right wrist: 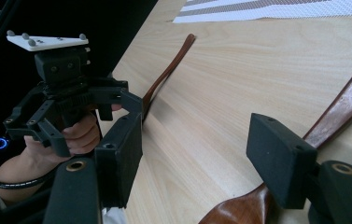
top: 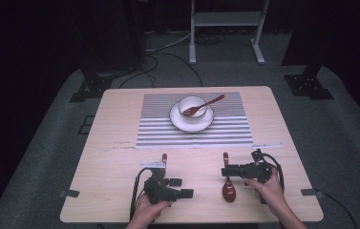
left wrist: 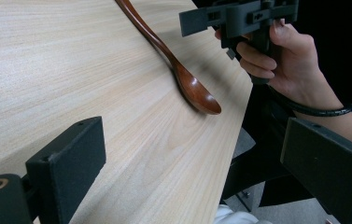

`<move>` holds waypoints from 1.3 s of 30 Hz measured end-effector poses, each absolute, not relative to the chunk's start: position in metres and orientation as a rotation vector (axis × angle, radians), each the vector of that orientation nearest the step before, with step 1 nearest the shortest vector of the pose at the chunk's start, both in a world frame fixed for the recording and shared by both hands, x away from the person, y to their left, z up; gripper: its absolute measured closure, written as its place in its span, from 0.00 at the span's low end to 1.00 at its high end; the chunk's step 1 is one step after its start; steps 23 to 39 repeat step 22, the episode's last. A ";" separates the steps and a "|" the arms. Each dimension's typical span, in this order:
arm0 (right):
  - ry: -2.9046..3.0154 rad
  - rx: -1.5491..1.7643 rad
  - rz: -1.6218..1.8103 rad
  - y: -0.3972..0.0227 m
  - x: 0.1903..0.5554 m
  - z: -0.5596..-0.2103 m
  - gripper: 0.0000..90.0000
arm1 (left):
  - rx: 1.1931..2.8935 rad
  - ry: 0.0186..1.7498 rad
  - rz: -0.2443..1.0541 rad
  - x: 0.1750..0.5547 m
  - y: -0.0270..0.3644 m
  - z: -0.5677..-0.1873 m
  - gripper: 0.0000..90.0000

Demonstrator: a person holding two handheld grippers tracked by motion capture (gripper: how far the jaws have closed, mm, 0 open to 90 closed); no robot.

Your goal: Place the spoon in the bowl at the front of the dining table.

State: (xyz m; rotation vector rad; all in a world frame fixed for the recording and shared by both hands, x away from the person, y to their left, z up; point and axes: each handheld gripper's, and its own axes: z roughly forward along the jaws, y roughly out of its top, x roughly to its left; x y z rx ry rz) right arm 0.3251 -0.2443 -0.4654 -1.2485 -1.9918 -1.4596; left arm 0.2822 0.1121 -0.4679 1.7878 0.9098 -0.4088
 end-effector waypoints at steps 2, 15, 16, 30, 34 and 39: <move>-1.984 -1.250 -1.461 -0.245 0.322 -0.467 0.39 | 1.788 0.910 -0.408 0.282 0.112 -0.468 0.06; -1.977 -1.220 -1.508 -0.247 0.301 -0.476 0.38 | 1.789 0.909 -0.405 0.282 0.112 -0.468 0.06; -1.974 -1.214 -1.510 -0.248 0.300 -0.477 0.38 | 1.786 0.912 -0.404 0.282 0.112 -0.468 0.06; -1.953 -1.145 -1.558 -0.244 0.292 -0.478 0.37 | 1.792 0.909 -0.384 0.281 0.112 -0.466 0.06; -1.953 -1.145 -1.558 -0.244 0.292 -0.478 0.37 | 1.792 0.909 -0.384 0.281 0.112 -0.466 0.06; -1.953 -1.145 -1.558 -0.244 0.292 -0.478 0.37 | 1.792 0.909 -0.384 0.281 0.112 -0.466 0.06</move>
